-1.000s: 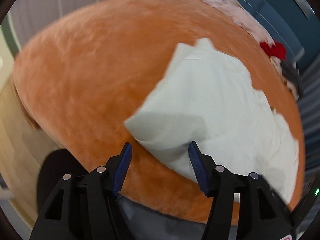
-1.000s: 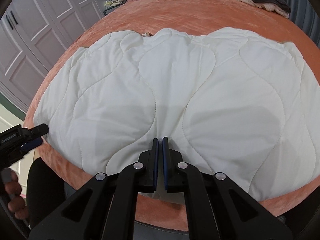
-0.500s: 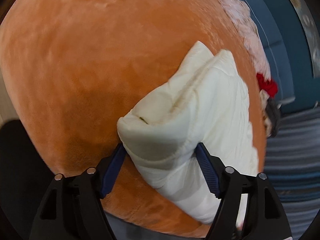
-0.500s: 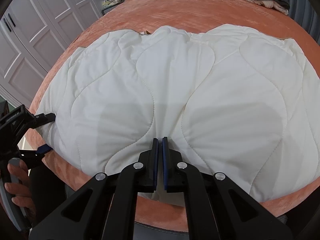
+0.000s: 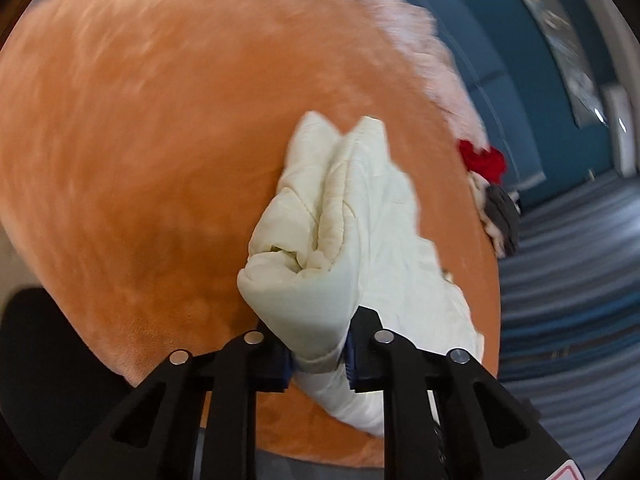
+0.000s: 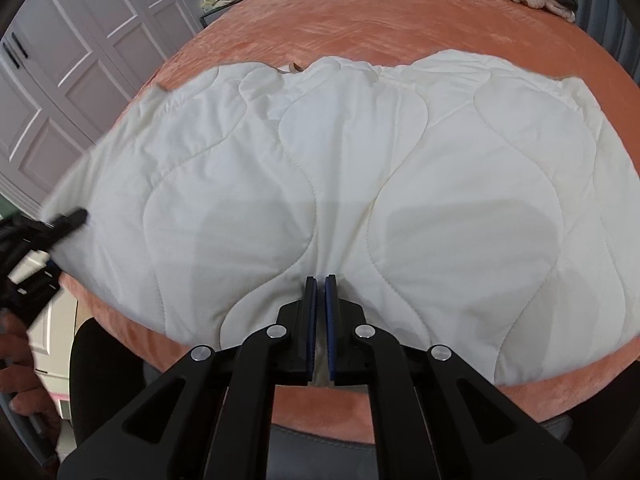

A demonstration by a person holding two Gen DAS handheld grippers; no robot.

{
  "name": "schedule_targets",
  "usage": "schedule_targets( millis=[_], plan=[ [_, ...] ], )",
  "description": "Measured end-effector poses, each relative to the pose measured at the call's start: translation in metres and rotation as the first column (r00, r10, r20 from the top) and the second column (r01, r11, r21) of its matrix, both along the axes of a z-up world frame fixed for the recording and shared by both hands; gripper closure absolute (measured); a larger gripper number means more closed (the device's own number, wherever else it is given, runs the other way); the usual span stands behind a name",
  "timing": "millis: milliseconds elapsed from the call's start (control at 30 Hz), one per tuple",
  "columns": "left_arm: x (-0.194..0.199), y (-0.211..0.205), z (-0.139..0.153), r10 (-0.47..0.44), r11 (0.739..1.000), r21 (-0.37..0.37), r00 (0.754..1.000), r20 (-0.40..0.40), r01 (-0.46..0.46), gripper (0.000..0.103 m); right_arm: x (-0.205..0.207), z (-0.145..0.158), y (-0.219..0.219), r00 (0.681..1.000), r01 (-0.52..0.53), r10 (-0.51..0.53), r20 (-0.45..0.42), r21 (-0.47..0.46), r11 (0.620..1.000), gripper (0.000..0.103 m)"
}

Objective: Fold large clothes
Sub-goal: 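Grasp the jacket edge with the left tool and lift it up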

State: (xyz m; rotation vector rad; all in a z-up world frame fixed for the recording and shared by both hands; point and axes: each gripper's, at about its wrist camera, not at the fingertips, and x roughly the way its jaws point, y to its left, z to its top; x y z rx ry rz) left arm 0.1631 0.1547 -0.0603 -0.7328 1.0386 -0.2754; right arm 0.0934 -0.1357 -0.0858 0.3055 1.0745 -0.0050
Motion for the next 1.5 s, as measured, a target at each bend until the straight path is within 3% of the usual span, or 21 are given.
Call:
schedule_targets(
  millis=[133, 300, 500, 600, 767, 1067, 1233, 1500],
  plan=[
    [-0.017, -0.019, 0.045, -0.094, 0.992, 0.099, 0.988, 0.119, 0.082, 0.089, 0.001, -0.003, 0.013, 0.999, -0.045, 0.045, -0.003, -0.007, 0.999, 0.099],
    [-0.035, -0.051, 0.092, -0.204, 0.965, 0.211, 0.953, 0.225, 0.157, 0.09, 0.005, -0.007, 0.03, 0.997, -0.076, 0.076, -0.003, 0.001, 0.997, 0.099],
    [-0.048, -0.091, 0.113, -0.3, 0.907, 0.376, 0.918, 0.259, 0.19, 0.09, 0.007, -0.009, 0.037, 0.994, -0.107, 0.107, 0.001, 0.01, 0.994, 0.099],
    [-0.048, -0.096, 0.116, -0.313, 0.892, 0.411, 0.914, 0.26, 0.188, 0.09, 0.005, -0.005, 0.025, 0.996, -0.09, 0.09, 0.004, 0.07, 0.993, 0.099],
    [-0.043, -0.1, 0.119, -0.315, 0.88, 0.438, 0.917, 0.246, 0.185, 0.09, -0.005, 0.005, 0.013, 0.998, -0.069, 0.068, 0.019, 0.093, 0.993, 0.099],
    [-0.044, -0.108, 0.116, -0.311, 0.87, 0.457, 0.925, 0.219, 0.185, 0.09, -0.004, -0.011, 0.033, 0.993, -0.119, 0.12, 0.002, 0.075, 0.99, 0.099],
    [-0.044, -0.11, 0.114, -0.308, 0.867, 0.464, 0.927, 0.213, 0.182, 0.09, -0.002, -0.015, 0.029, 0.993, -0.113, 0.114, -0.001, 0.111, 0.987, 0.1],
    [-0.038, -0.104, 0.112, -0.293, 0.868, 0.468, 0.932, 0.211, 0.167, 0.09, -0.016, 0.017, -0.016, 0.998, -0.024, 0.015, 0.059, 0.147, 0.989, 0.099]
  ],
)
